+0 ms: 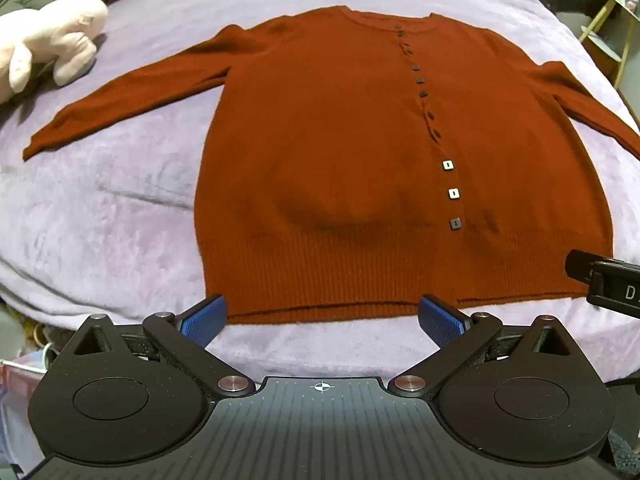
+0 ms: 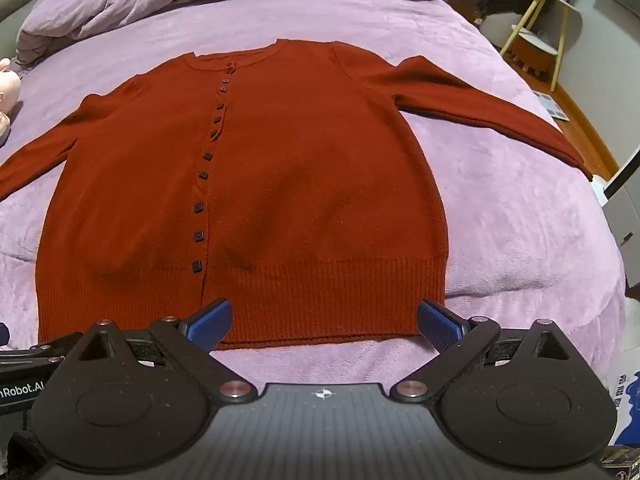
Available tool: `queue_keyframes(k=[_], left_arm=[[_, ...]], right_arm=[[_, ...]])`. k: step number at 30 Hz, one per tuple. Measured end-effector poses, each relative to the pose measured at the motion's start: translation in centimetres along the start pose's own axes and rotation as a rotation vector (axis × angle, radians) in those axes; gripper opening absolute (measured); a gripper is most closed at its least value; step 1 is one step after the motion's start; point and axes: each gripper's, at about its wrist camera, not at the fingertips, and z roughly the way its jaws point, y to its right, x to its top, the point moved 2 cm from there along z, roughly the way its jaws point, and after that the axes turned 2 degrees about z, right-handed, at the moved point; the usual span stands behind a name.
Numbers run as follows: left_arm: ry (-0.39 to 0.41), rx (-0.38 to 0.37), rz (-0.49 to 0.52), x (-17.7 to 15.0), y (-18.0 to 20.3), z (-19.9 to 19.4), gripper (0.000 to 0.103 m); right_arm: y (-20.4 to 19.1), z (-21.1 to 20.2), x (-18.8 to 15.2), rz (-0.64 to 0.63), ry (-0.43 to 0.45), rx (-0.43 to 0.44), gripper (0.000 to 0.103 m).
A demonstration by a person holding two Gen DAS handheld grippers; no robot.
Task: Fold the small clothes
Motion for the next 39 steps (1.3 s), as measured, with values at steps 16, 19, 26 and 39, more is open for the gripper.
queue_keyframes(k=[16,19,26,39], left_arm=[[-0.02,-0.007,-0.015,-0.07,-0.24,0.41,0.103],[-0.022,-0.006,-0.016,-0.31,-0.25,0.47,0.103],[-0.029,-0.009,-0.019,-0.22,-0.18,0.47,0.103],[-0.031,-0.01,-0.02,-0.22,-0.26,0.46,0.103]], right_arm=[[-0.14,0.18,-0.09,0.0,0.0,0.003,0.099],[-0.05,0.2,-0.09,0.001,-0.002,0.006,0.099],[-0.05,0.21,-0.08,0.001,-0.003,0.006,0.099],[-0.11,0.33,-0.2,0.003,-0.003,0.006,0.099]])
